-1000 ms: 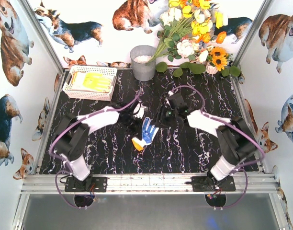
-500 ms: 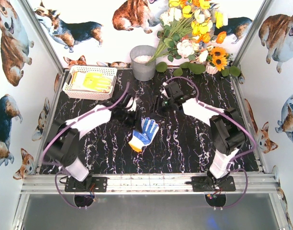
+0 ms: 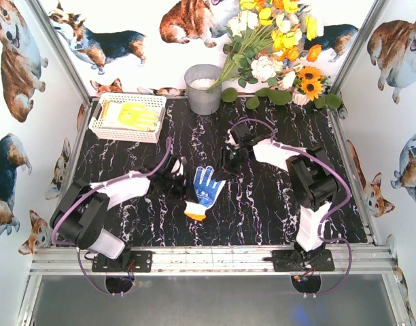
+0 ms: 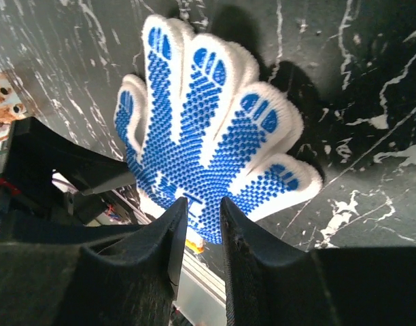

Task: Put the gloves into the storage basket
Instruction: Adjust the glove at the center of the board, then pick up the glove from the center of the board.

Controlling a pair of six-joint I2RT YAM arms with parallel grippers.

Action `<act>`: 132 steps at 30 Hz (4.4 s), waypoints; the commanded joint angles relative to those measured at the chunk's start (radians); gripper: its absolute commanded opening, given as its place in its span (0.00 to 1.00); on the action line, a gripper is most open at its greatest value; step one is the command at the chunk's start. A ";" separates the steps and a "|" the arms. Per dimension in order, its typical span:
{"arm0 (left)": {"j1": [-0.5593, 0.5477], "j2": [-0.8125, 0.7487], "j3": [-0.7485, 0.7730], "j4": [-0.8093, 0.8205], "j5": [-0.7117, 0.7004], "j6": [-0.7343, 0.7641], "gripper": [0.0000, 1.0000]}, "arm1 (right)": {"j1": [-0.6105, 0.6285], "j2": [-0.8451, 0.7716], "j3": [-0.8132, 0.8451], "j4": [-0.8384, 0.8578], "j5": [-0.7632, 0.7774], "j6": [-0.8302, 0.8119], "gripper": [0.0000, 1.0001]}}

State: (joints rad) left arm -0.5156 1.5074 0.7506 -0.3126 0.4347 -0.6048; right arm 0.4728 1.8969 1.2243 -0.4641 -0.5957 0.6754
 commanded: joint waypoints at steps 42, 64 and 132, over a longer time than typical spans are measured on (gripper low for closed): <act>0.119 0.375 0.614 -0.492 -0.125 0.425 0.44 | -0.122 -0.044 0.046 0.032 0.093 0.010 0.40; 0.038 0.456 0.576 -0.185 0.006 0.114 0.23 | -0.189 0.225 0.262 -0.054 -0.051 -0.154 0.47; 0.107 0.346 0.197 0.076 0.059 -0.090 0.42 | -0.191 0.142 0.036 0.066 0.143 0.043 0.00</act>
State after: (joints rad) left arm -0.3981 1.8309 1.0042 -0.2211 0.4946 -0.6899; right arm 0.2813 2.0491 1.2858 -0.4088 -0.5674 0.7319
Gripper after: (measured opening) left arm 0.407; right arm 0.081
